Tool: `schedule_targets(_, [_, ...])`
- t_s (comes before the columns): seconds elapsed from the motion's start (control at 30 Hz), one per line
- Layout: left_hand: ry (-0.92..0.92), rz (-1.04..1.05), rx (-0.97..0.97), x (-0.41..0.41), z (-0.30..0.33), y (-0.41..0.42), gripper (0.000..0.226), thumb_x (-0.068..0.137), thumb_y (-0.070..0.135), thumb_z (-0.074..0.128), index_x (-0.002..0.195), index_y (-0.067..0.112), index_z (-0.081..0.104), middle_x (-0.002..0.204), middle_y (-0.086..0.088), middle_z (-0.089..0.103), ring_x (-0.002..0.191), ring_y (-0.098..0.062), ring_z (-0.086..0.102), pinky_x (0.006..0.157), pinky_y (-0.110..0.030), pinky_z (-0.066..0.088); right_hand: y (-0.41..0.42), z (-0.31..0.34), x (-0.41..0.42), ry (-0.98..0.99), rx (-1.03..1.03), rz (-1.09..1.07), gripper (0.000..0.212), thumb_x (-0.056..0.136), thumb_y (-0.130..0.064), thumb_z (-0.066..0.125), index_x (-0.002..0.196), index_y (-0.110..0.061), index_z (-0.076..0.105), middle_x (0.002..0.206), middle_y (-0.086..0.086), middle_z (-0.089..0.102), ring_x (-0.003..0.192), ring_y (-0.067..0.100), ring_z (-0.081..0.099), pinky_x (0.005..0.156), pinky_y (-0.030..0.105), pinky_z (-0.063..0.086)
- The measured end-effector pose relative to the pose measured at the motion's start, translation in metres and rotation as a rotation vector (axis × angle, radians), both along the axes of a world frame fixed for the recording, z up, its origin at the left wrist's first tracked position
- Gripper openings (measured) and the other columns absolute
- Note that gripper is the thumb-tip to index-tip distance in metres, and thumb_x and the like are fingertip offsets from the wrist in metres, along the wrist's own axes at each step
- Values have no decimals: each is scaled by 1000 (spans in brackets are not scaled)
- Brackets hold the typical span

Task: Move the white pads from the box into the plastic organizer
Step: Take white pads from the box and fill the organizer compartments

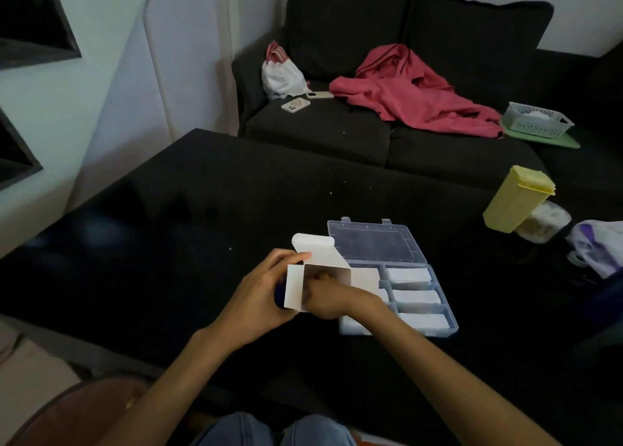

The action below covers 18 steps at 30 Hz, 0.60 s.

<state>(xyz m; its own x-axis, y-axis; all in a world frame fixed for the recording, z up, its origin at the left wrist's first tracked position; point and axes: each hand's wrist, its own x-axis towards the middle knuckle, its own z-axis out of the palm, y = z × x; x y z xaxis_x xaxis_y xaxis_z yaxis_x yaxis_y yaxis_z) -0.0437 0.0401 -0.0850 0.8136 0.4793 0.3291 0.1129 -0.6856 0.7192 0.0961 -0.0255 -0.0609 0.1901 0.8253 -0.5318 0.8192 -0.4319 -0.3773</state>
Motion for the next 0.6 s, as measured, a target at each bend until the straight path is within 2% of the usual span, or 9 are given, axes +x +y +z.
schedule_targets(0.1, [29,-11,0,1,-1,2,78,72,22,81,138,32,41,130,25,36,120,1,44,95,-23,48,1,-4,3,-5,-29,0,50,98,-20,42,144,-10,27,151,10,25,138,32,25,116,46,15])
schedule_targets(0.3, [46,-27,13,4,-1,3,80,70,22,81,137,37,39,130,26,35,120,3,42,93,-19,46,5,-6,9,-30,83,-4,49,92,-24,54,137,-17,36,136,9,45,121,29,46,110,43,33])
schedule_targets(0.43, [56,-21,-32,5,0,4,81,69,23,82,137,36,39,128,26,35,117,4,43,91,-17,46,4,-9,7,-181,210,61,45,96,-26,47,138,-19,34,141,7,41,126,26,42,112,37,27])
schedule_targets(0.6, [4,-13,-85,3,-2,4,78,69,19,82,135,31,43,126,28,37,115,6,45,89,-13,45,-7,10,2,-209,251,123,46,98,-22,44,141,-15,30,143,6,39,130,25,40,112,32,25])
